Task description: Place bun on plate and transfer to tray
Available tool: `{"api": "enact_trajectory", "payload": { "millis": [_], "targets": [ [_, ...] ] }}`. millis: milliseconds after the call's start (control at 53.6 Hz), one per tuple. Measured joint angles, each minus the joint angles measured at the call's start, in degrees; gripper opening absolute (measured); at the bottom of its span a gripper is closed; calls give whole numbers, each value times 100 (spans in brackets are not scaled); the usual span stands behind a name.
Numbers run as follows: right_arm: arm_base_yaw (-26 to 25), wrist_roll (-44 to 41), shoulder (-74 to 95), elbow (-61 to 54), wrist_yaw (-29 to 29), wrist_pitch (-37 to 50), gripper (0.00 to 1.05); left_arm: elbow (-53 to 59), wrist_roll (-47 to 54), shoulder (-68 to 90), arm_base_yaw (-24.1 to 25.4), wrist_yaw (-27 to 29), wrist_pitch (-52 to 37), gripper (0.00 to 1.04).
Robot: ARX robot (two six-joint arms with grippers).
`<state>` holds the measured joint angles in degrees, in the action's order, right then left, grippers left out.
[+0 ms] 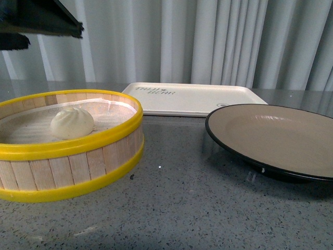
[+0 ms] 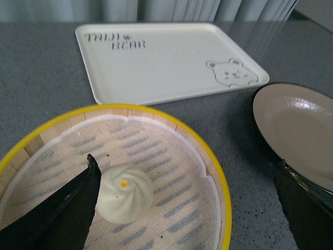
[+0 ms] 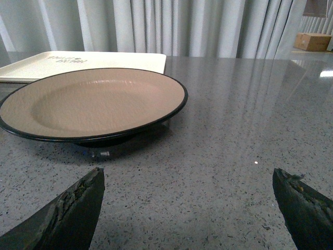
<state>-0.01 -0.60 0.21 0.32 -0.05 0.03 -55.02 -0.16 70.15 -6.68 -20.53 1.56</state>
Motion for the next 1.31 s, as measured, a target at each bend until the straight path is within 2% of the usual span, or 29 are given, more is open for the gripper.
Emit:
{"api": "enact_trajectory", "payload": {
  "millis": [56, 149, 354, 727, 1305],
  "targets": [
    [0, 0, 0, 0, 0, 0, 96, -160, 114, 306, -90, 249, 308, 98],
    [0, 0, 0, 0, 0, 0, 96, -247, 315, 737, -186, 601, 199, 98],
    [0, 0, 0, 0, 0, 0, 96, -339, 811, 1152, -356, 909, 90, 98],
    [0, 0, 0, 0, 0, 0, 96, -474, 1014, 1639, -363, 1172, -59, 98],
    [0, 0, 0, 0, -2, 0, 96, -748, 824, 2098, -306, 1185, -44, 98]
  ]
}}
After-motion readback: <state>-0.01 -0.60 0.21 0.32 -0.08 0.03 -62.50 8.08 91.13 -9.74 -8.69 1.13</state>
